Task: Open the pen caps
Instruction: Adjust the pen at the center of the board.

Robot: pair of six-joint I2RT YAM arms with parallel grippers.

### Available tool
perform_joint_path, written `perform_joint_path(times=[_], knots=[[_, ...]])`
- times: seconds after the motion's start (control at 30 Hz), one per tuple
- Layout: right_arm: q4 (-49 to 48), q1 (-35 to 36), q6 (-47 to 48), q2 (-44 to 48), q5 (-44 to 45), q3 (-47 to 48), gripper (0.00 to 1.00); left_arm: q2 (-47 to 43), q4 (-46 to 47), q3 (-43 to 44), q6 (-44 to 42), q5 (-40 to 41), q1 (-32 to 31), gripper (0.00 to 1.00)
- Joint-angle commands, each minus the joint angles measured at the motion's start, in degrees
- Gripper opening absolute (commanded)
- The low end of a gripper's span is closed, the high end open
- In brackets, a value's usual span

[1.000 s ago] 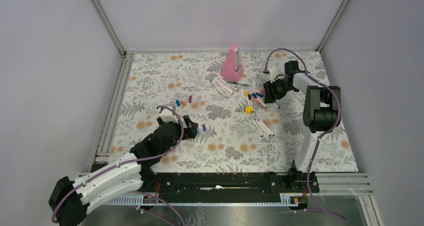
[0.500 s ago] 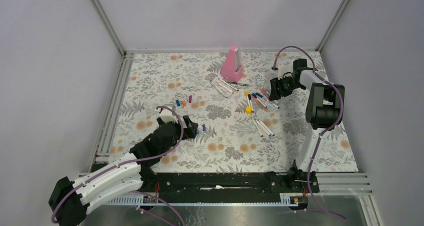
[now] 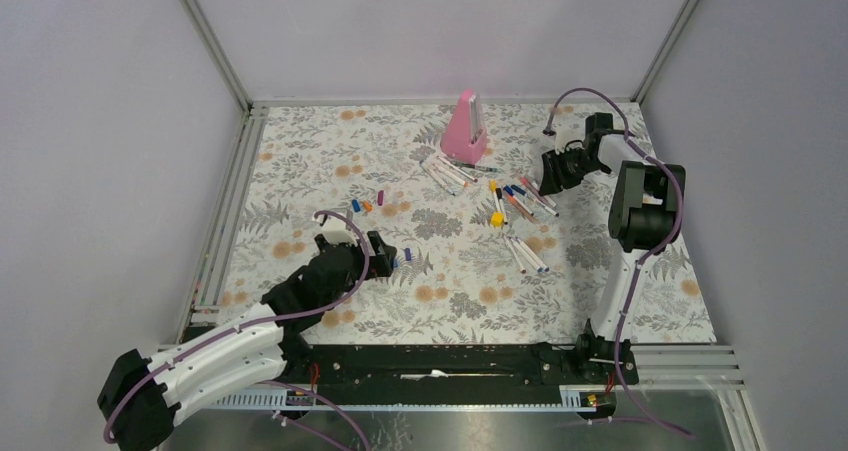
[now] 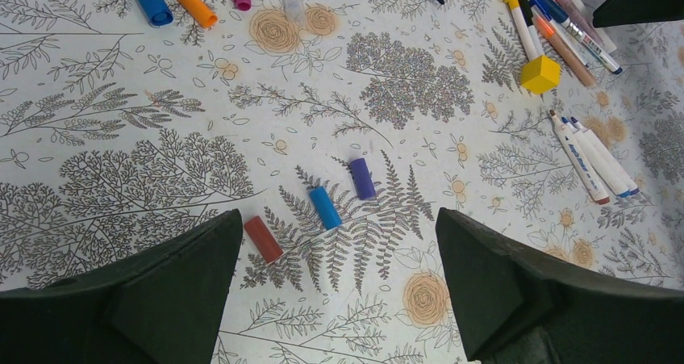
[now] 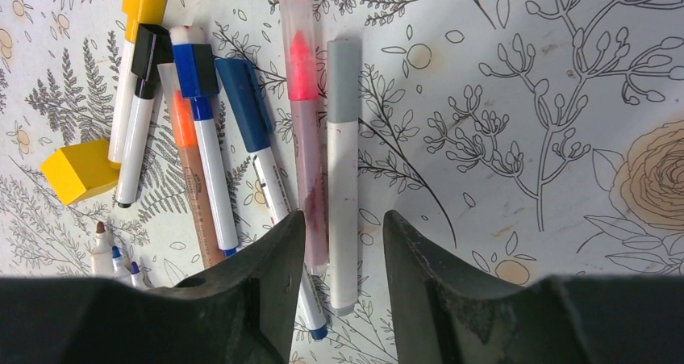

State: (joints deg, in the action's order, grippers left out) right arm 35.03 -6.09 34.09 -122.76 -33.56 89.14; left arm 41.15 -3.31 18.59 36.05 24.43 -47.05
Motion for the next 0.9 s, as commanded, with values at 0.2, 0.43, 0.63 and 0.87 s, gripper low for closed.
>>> perform_joint_path(times=[0.2,0.43,0.63,0.87], knots=[[-4.1,1.9,6.8,2.3,13.1,-7.0,0.49,1.5,2.4,2.2,0.5,-1.0,0.3,0.99],[-6.8,3.9,9.9,2.2,20.8,-9.4,0.47,1.1,2.3,2.2,0.8,-1.5,0.3,0.99],[-6.5,4.8,10.6,1.0,22.4,-9.2,0.35,0.7,1.8,2.3,1.1,-1.8,0.3,0.99],[-3.3,4.4,10.6,1.1,16.2,-8.4,0.25,0.2,1.4,2.4,1.4,-2.0,0.2,0.99]])
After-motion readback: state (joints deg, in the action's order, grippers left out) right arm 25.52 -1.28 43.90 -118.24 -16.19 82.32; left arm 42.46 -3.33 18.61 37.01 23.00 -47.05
